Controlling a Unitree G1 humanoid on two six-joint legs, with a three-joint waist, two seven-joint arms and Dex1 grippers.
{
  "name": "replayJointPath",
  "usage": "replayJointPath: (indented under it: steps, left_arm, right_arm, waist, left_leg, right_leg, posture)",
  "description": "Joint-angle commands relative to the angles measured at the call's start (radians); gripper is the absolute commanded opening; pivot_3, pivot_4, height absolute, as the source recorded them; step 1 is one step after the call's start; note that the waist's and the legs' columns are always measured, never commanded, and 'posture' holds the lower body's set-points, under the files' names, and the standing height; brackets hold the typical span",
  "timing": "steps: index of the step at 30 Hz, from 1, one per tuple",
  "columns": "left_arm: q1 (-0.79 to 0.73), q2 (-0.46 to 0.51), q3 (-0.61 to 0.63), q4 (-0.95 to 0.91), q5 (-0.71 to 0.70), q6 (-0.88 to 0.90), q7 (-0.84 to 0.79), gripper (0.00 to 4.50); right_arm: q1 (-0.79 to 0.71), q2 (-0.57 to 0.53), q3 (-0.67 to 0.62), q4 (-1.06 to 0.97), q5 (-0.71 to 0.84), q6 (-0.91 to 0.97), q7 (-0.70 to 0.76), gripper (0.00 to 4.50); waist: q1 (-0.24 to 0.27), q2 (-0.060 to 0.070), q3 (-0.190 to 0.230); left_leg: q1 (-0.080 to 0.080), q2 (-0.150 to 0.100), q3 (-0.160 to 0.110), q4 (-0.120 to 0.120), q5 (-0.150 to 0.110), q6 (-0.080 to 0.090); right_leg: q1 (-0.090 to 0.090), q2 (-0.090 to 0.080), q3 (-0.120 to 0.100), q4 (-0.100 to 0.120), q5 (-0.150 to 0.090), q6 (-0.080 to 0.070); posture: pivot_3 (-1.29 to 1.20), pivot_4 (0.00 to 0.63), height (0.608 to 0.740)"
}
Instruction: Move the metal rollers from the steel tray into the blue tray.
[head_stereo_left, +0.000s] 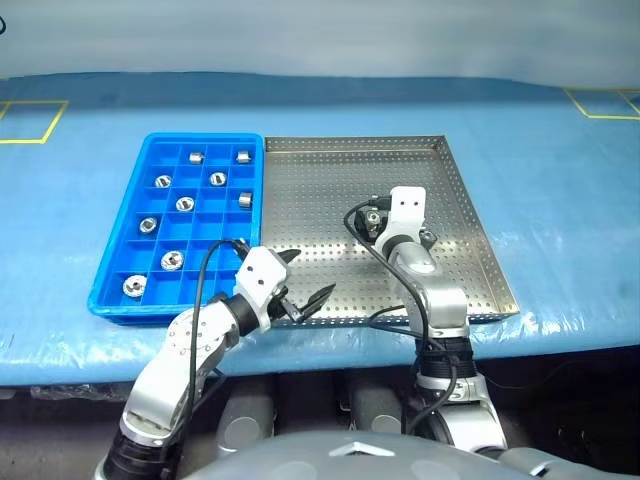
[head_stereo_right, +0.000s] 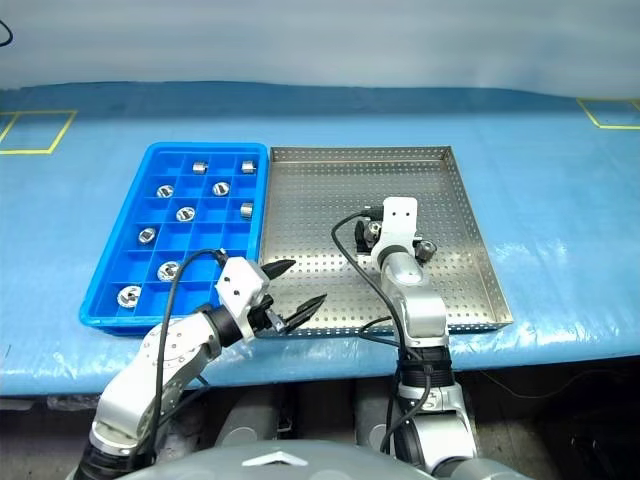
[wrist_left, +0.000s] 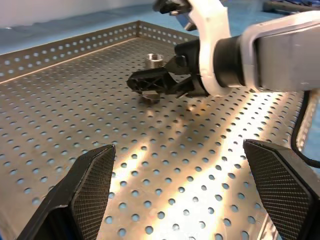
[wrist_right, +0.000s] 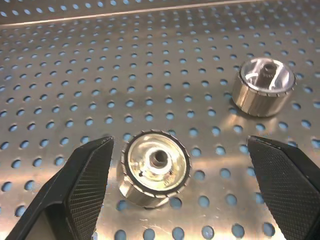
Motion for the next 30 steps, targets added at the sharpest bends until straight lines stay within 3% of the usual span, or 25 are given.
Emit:
replayJointPath:
  steps: [1, 2, 5, 11, 12, 21, 30]
  left_arm:
    - [-0.013, 0.005, -0.011, -0.004, -0.022, -0.029, -0.010, 4.44]
    - [-0.011, 0.005, -0.012, -0.003, -0.021, -0.030, -0.010, 4.44]
    - [-0.006, 0.004, -0.012, -0.007, -0.022, -0.032, -0.009, 4.50]
    - [0.025, -0.024, 0.032, -0.020, -0.024, -0.051, 0.040, 4.50]
    - [0.030, -0.029, 0.045, -0.025, -0.026, -0.054, 0.050, 4.50]
    - [0.114, -0.052, 0.232, -0.134, -0.047, -0.044, 0.173, 4.50]
    - [0.305, -0.076, 0.377, -0.295, -0.026, -0.040, 0.297, 4.50]
  right_arm:
    - [-0.005, 0.013, -0.002, 0.022, 0.007, -0.044, 0.000, 4.50]
    - [-0.005, 0.016, -0.001, 0.027, 0.008, -0.048, 0.001, 4.50]
    - [0.000, 0.017, 0.020, 0.031, -0.004, -0.061, 0.007, 3.91]
    - [0.000, 0.016, 0.042, 0.013, -0.006, -0.061, 0.016, 1.97]
    - [-0.004, 0.015, 0.046, 0.009, -0.006, -0.059, 0.020, 1.81]
    - [-0.135, 0.034, 0.190, -0.059, -0.006, -0.024, 0.119, 1.81]
    - [-0.299, 0.136, 0.341, 0.110, 0.008, -0.089, 0.250, 1.81]
  waist:
    - [-0.003, 0.001, 0.000]
    - [-0.003, 0.001, 0.000]
    - [-0.003, 0.001, 0.000]
    - [0.000, 0.001, 0.001]
    - [0.000, 0.001, 0.001]
    - [0.012, 0.003, 0.002]
    - [0.080, 0.002, 0.002]
  left_leg:
    - [0.000, 0.000, 0.000, 0.000, 0.000, 0.000]
    - [0.000, 0.000, 0.000, 0.000, 0.000, 0.000]
    - [0.000, 0.000, 0.000, 0.000, 0.000, 0.000]
    - [0.000, 0.000, 0.000, 0.000, 0.000, 0.000]
    - [0.000, 0.000, 0.000, 0.000, 0.000, 0.000]
    - [0.000, 0.002, -0.001, 0.000, 0.000, 0.000]
    - [0.000, 0.002, -0.003, -0.002, -0.001, -0.001]
  right_leg:
    - [0.000, 0.000, 0.000, 0.000, 0.000, 0.000]
    - [0.000, 0.000, 0.000, 0.000, 0.000, 0.000]
    - [0.000, 0.001, 0.000, 0.000, 0.000, 0.000]
    - [0.000, 0.001, 0.000, 0.000, 0.000, 0.000]
    - [0.000, 0.000, 0.000, 0.000, 0.000, 0.000]
    - [-0.001, 0.002, 0.000, 0.001, 0.000, -0.001]
    - [0.000, 0.003, -0.003, -0.001, -0.001, -0.002]
  posture:
    - [0.00, 0.150, 0.740]
    - [0.01, 0.150, 0.740]
    - [0.01, 0.150, 0.740]
    - [0.03, 0.150, 0.740]
    - [0.03, 0.150, 0.740]
    - [0.18, 0.150, 0.740]
    - [0.37, 0.150, 0.740]
